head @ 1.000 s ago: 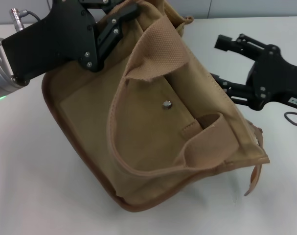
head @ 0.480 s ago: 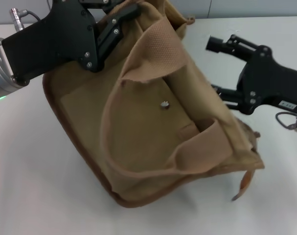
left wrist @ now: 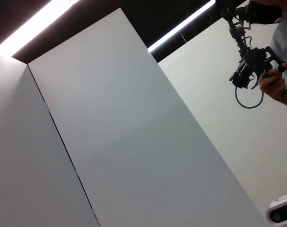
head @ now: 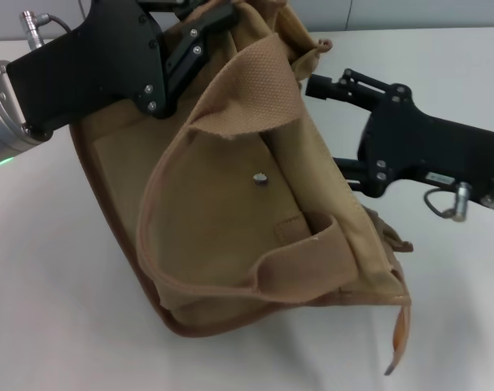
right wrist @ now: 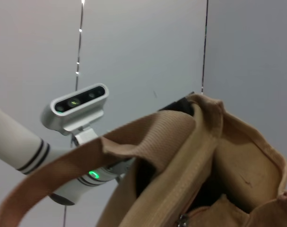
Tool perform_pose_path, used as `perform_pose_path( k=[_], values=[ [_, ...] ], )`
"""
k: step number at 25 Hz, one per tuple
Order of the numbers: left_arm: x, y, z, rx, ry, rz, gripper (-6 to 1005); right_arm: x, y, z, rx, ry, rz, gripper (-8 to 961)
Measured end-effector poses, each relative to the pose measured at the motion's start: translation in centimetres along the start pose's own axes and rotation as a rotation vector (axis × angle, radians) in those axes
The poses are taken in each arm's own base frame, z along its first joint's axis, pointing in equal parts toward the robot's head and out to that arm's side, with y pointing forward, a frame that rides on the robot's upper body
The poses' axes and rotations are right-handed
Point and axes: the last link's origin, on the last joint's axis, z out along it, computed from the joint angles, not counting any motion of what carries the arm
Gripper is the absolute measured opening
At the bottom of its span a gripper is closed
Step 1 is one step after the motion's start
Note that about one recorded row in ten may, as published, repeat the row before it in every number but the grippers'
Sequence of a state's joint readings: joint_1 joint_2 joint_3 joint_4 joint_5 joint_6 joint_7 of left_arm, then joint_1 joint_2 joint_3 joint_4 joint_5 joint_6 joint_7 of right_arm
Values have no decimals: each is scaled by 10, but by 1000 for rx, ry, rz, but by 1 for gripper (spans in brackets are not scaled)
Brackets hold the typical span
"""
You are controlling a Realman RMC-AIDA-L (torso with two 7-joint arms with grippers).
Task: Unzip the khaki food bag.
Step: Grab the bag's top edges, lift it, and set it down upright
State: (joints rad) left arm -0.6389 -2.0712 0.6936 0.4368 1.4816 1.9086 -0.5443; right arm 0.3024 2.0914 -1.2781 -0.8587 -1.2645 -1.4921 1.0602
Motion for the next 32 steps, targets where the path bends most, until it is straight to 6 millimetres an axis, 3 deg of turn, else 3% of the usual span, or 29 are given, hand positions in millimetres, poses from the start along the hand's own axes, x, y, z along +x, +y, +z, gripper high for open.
perform_pose_path(
  k=[9, 22, 32],
  values=[
    [0, 2, 1, -6, 2, -5, 86, 5, 2, 15, 50, -37, -59, 722],
    [0, 2, 1, -7, 2, -6, 86, 22, 25, 1, 47, -81, -110, 509],
    [0, 1, 2, -8, 4, -5, 86, 28, 30, 1, 38, -77, -140, 468]
  ],
)
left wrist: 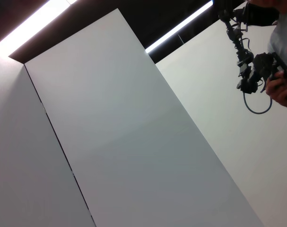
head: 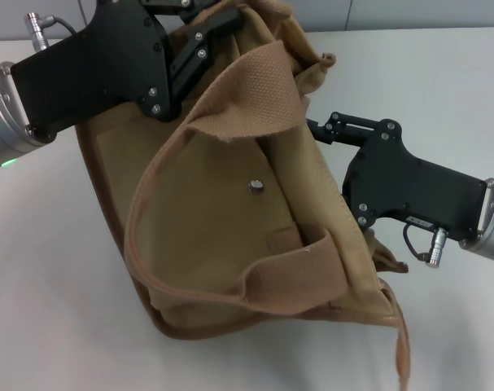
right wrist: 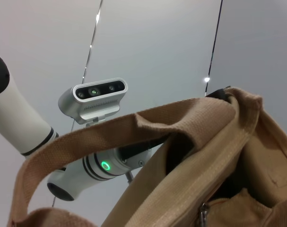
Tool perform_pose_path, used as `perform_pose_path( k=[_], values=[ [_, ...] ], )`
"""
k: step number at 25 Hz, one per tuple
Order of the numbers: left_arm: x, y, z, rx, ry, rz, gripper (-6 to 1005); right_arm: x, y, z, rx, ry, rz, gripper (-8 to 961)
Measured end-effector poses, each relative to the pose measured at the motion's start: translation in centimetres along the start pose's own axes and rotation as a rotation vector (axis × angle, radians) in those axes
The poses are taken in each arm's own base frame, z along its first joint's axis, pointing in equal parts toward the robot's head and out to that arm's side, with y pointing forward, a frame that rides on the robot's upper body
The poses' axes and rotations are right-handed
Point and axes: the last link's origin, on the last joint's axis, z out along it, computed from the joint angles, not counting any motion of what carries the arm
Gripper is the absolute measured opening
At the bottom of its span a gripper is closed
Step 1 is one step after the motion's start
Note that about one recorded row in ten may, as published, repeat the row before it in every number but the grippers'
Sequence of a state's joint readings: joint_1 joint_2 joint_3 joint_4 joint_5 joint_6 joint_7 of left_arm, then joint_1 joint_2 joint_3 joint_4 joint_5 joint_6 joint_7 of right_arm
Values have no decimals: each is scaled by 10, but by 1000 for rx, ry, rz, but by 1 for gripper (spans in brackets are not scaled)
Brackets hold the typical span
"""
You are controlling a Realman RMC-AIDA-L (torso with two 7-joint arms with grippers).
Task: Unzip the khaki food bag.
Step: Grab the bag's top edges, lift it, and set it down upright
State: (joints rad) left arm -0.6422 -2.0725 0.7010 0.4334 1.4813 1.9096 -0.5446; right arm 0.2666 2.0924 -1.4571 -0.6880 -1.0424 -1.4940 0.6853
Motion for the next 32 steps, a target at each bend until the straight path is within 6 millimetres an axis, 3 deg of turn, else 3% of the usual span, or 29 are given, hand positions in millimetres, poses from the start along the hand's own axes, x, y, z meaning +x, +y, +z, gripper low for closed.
perform_pose_path(
  k=[14, 22, 25, 30, 32],
  values=[
    [0, 1, 1, -2, 2, -4, 86, -5, -8, 13, -2, -27, -18, 234],
    [0, 1, 1, -2, 2, -5, 86, 0, -13, 25, -12, 18, -25, 192],
    [0, 1, 1, -2, 2, -5, 86, 0, -13, 25, -13, 19, -26, 166],
    [0, 1, 1, -1, 3, -4, 86, 0, -11, 20, -8, 20, -29, 2],
    [-1, 1, 1, 2, 2, -4, 86, 1, -9, 15, -2, 25, -30, 1]
  ],
)
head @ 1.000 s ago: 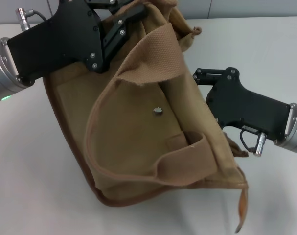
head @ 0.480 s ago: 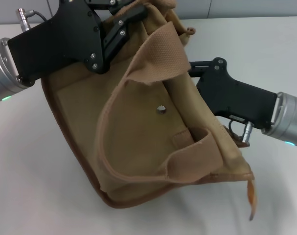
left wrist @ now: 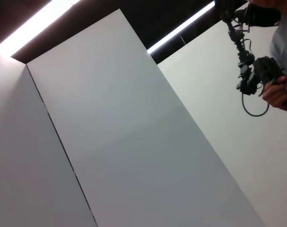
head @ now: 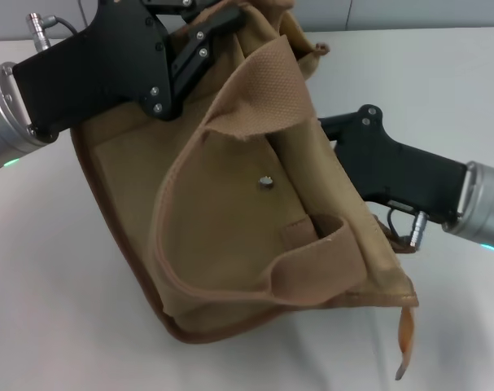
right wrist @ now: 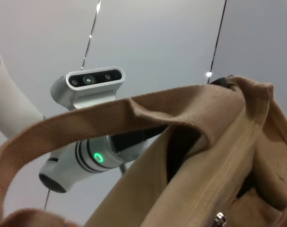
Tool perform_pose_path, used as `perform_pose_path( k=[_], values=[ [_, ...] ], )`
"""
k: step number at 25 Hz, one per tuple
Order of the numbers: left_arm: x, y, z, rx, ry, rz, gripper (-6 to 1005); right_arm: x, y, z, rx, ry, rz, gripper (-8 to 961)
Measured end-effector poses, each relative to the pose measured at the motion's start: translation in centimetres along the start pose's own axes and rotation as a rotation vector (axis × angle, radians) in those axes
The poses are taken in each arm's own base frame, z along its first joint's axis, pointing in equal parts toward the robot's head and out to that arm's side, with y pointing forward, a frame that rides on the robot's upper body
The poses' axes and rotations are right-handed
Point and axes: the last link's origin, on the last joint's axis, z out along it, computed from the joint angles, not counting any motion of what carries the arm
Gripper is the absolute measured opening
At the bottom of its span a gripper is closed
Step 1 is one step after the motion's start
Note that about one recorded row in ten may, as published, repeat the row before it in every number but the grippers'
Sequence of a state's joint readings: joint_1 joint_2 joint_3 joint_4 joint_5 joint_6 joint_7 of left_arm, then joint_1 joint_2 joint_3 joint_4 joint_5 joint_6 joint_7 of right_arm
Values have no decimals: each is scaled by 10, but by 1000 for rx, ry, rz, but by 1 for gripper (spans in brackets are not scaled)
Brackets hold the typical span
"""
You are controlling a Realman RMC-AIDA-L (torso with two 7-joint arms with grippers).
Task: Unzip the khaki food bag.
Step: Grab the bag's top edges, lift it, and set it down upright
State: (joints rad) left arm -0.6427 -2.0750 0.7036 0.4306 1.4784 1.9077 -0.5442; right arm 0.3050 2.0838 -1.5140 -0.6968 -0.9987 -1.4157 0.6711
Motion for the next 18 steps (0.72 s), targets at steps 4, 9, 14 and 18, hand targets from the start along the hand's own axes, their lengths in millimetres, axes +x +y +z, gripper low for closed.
perform_pose_path(
  k=[4, 9, 14, 18],
  values=[
    [0, -1, 0, 14, 4, 2, 85, 4, 12, -18, -8, 29, 2, -1],
    [1, -4, 0, 33, 9, 7, 85, 8, 41, -73, 33, 54, 49, 4],
    [1, -5, 0, 37, 8, 9, 85, 10, 76, -133, 102, 93, 131, 8],
    [-1, -5, 1, 44, 4, 6, 86, 6, 78, -154, 205, 27, 189, 12]
  ],
)
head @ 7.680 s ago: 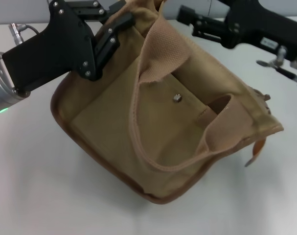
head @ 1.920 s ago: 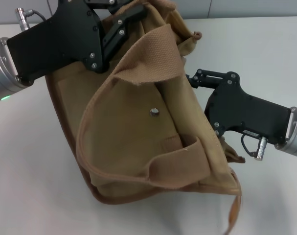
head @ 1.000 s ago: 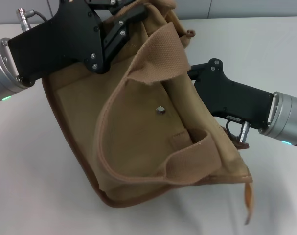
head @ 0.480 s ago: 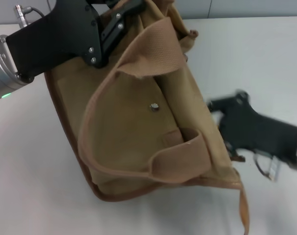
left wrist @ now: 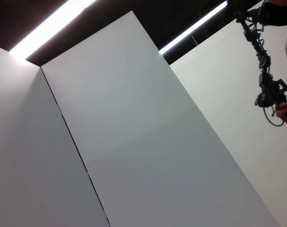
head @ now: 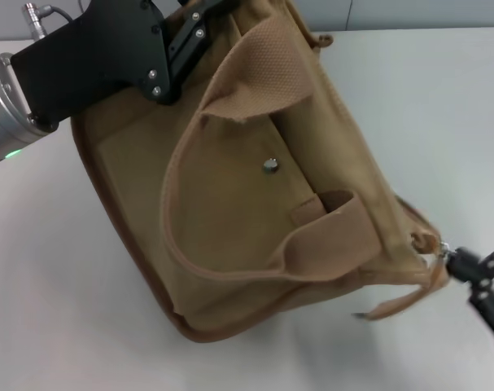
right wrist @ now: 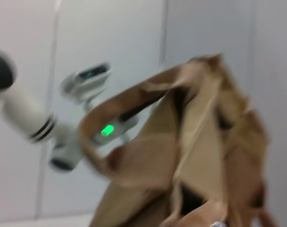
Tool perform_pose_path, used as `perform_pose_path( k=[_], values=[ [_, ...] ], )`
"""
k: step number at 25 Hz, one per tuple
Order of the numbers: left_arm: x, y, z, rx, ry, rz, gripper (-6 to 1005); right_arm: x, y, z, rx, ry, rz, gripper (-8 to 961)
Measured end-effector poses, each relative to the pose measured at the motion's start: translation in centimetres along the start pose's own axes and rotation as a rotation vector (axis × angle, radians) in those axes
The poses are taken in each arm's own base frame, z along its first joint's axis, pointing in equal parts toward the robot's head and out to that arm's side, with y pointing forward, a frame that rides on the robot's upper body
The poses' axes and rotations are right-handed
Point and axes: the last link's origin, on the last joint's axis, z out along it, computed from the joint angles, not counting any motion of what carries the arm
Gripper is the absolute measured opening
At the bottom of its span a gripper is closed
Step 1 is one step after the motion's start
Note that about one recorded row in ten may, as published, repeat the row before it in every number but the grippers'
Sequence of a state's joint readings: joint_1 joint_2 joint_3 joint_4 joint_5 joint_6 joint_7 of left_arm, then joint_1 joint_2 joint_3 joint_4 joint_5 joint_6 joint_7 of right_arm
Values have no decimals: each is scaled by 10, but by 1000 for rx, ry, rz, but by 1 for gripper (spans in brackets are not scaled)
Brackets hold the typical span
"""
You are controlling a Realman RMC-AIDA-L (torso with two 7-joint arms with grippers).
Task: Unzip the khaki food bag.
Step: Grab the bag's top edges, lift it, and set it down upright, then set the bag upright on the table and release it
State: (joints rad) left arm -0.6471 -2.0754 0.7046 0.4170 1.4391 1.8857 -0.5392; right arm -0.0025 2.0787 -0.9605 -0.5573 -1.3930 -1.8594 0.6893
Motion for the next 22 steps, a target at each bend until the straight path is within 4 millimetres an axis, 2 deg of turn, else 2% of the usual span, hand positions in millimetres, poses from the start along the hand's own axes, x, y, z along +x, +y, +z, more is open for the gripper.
perform_pose_path(
  k=[5, 8, 16, 19, 22],
  values=[
    [-1, 1, 1, 3, -1, -8, 86, 0, -20, -9, 135, 4, -8, 17],
    [-1, 1, 0, 5, -3, -10, 86, 7, -26, -8, 155, 59, -7, 135],
    [-1, 2, -1, 5, 0, -12, 87, 19, -28, 9, 52, 146, -2, 437],
    [-1, 2, -1, 4, 1, -12, 87, 22, -33, 16, 60, 161, 0, 508],
    [-1, 2, -1, 3, 1, -12, 87, 27, -39, 31, 55, 160, 18, 579]
  ],
)
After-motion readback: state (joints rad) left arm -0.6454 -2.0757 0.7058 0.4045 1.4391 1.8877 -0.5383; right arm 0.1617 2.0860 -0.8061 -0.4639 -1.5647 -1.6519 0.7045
